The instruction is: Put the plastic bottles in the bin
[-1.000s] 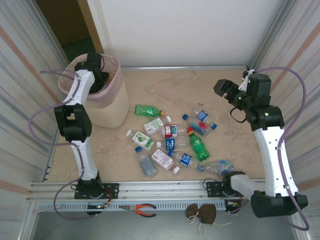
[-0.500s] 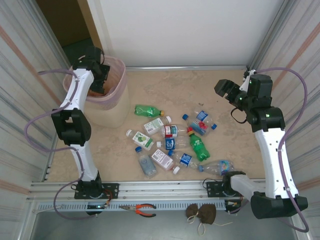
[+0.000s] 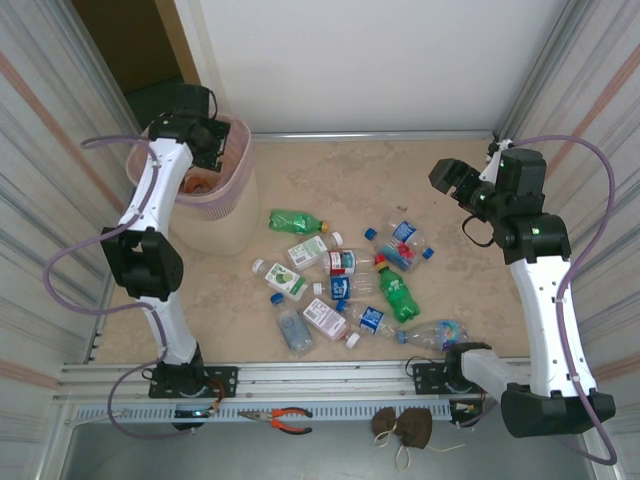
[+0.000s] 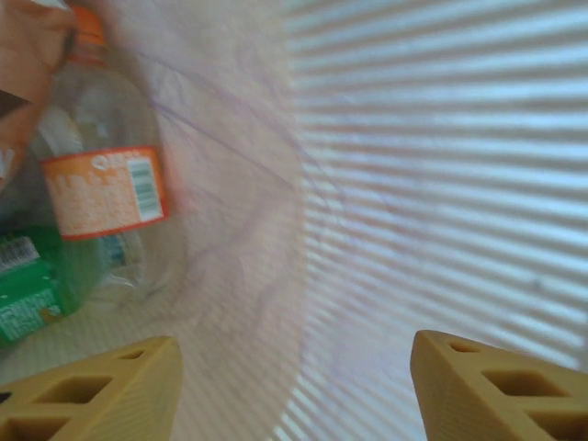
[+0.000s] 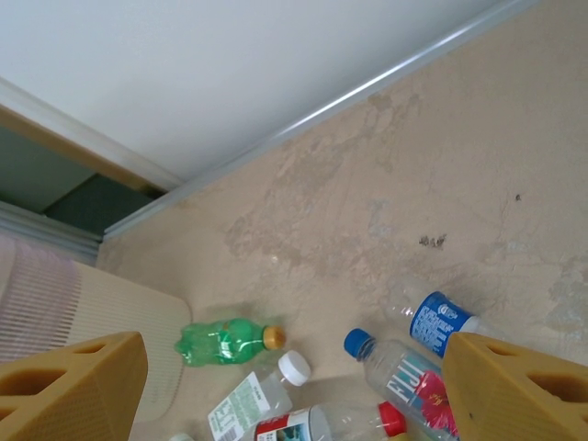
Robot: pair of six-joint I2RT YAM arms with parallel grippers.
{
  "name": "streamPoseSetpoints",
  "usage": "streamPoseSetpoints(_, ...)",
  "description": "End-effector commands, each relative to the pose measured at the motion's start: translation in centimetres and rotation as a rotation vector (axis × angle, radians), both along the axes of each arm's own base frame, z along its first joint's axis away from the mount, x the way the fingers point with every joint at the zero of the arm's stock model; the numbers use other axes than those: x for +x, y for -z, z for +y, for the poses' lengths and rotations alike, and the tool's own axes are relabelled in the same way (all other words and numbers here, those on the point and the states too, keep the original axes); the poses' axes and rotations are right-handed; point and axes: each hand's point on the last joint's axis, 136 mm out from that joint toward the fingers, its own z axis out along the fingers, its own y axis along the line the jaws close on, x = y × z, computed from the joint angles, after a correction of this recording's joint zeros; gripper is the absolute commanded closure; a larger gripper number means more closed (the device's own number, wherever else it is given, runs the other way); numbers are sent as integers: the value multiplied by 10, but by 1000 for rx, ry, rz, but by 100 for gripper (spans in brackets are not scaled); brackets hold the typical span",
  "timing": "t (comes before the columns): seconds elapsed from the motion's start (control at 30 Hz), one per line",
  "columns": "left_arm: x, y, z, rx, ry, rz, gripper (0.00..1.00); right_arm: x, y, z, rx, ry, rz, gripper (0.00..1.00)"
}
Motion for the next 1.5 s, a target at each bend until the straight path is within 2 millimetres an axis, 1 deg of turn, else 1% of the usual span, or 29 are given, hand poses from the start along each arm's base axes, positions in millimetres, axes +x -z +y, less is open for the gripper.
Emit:
streamPoseSetpoints(0.0,11,-20,-10,-34,18,-76,35,-7,-10,-2,11,6,-22,18)
streamPoseSetpoints(0.2,24,-27,-8,-9,20,-113,33,-7,-9,-2,11,6,-18,18)
streamPoseSetpoints(0.43,32,-23,0,-5,1,-118,29,-6,-5,-3,4,8,-6,18)
streamPoseSetpoints(0.53,35,-25,3,0,0,-125,27,-6,-3,-3,3,5,1,18)
streamPoseSetpoints(0.67,39,-30,7,17,-1,-147,24,-5,4,-2,-1,-2,24,18)
streamPoseSetpoints(0.83,36,-35,2,8,29,-158,26,-5,19,-3,-13,-5,70,18)
streamPoseSetpoints(0.97,24,-48,-6,16,73,-192,27,-3,43,-4,-34,-9,143,18)
streamPoseSetpoints(1.2,-5,-70,-11,69,166,-251,27,-1,97,-10,-99,-3,309,19)
streamPoseSetpoints(1.33,-20,-83,-17,102,258,-316,27,2,124,-16,-200,-7,375,20)
streamPoseSetpoints(1.4,-27,-91,-21,123,311,-361,27,5,138,-13,-241,-59,397,22)
streamPoseSetpoints(1.47,-36,-97,-26,148,369,-394,27,8,152,-4,-290,-157,410,22)
